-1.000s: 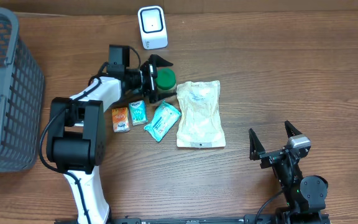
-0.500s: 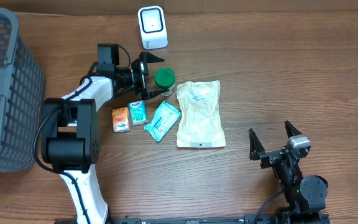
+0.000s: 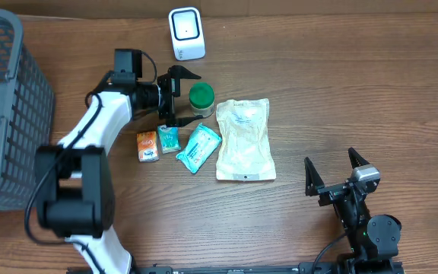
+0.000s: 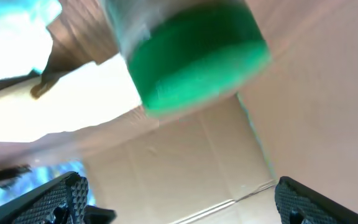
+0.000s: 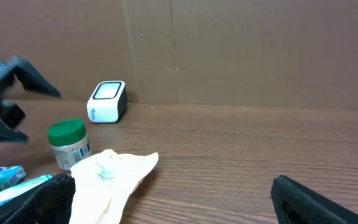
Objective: Scan the item barcode
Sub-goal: 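Release the jar and pull the left gripper back left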
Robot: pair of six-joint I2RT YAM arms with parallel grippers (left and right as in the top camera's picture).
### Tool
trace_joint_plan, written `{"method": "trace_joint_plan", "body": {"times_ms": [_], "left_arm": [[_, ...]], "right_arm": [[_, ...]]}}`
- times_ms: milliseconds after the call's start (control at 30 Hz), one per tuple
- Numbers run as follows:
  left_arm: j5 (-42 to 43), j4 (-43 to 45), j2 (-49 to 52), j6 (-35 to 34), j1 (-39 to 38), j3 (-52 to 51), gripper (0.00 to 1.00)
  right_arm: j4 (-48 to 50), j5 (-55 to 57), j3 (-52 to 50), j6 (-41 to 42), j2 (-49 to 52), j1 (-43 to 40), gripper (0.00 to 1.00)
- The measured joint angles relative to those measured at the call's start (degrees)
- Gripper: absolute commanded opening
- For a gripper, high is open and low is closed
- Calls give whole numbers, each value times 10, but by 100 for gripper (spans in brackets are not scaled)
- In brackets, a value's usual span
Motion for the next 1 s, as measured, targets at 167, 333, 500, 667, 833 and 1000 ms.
{"method": "trace_joint_plan", "body": {"times_ms": [167, 333, 500, 667, 833, 1000], "left_arm": [[-58, -42, -85, 122, 0, 0, 100], [-138, -66, -172, 328, 0, 0, 100], [-217, -130, -246, 579, 0, 2, 100], [-352, -225, -277, 756, 0, 2, 99], [-504, -288, -277, 823, 0, 2, 100], [-557, -287, -277, 887, 0, 2, 99]], "right_arm": [[0, 0, 0, 0, 0, 0, 100], [0, 0, 0, 0, 0, 0, 100], [0, 0, 0, 0, 0, 0, 100], [0, 0, 0, 0, 0, 0, 99], [0, 0, 0, 0, 0, 0, 99], [0, 0, 0, 0, 0, 0, 99]]}}
